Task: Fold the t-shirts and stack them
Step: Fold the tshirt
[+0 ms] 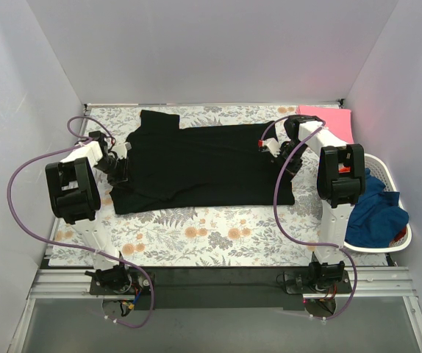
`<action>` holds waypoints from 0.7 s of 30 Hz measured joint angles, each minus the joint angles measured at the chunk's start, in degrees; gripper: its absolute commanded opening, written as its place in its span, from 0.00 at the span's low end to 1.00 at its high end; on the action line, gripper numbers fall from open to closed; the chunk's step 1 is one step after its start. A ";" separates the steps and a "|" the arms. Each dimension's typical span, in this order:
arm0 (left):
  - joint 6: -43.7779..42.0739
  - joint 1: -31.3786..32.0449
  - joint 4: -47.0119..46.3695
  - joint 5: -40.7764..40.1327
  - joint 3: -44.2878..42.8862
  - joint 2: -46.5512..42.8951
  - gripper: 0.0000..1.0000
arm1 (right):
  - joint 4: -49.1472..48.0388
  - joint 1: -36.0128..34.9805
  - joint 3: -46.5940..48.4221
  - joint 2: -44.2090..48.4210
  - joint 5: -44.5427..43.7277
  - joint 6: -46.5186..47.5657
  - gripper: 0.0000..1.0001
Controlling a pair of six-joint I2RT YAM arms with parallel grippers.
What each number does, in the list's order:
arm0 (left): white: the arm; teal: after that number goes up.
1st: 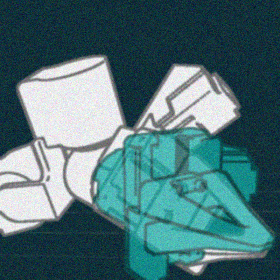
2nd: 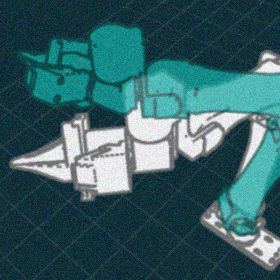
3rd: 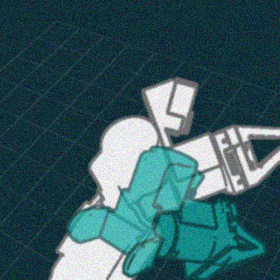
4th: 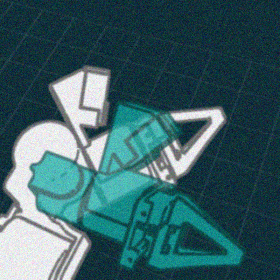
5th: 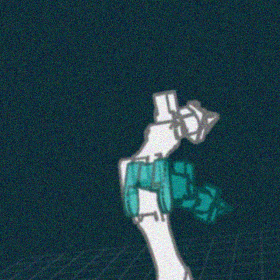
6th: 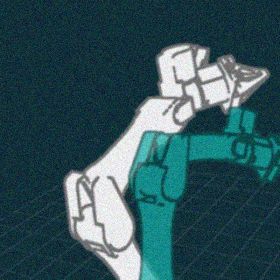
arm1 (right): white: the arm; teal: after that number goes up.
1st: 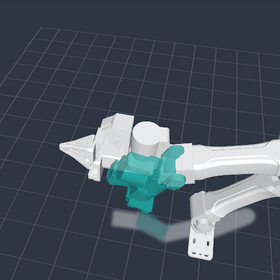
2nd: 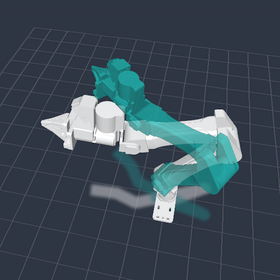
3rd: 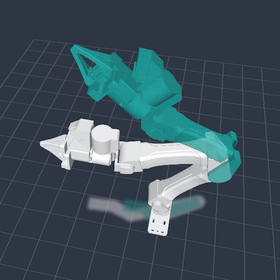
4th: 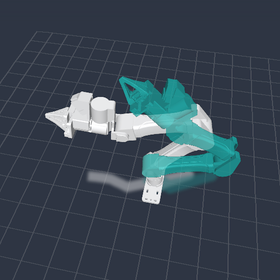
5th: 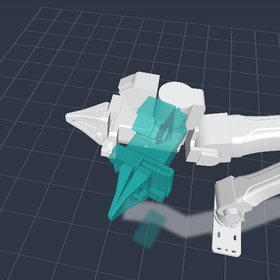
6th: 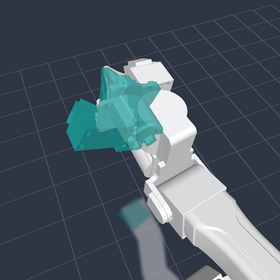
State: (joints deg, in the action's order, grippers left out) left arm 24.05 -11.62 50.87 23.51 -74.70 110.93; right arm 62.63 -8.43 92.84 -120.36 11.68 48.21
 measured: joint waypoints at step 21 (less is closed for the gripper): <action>3.28 -4.61 5.55 1.75 -0.76 -17.77 0.00 | 0.26 -0.28 0.00 5.90 -0.24 0.72 0.01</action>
State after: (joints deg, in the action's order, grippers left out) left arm 27.33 -16.23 56.42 25.26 -75.46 93.17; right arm 62.89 -8.71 92.84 -114.45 11.44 48.93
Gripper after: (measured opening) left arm 0.017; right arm 0.022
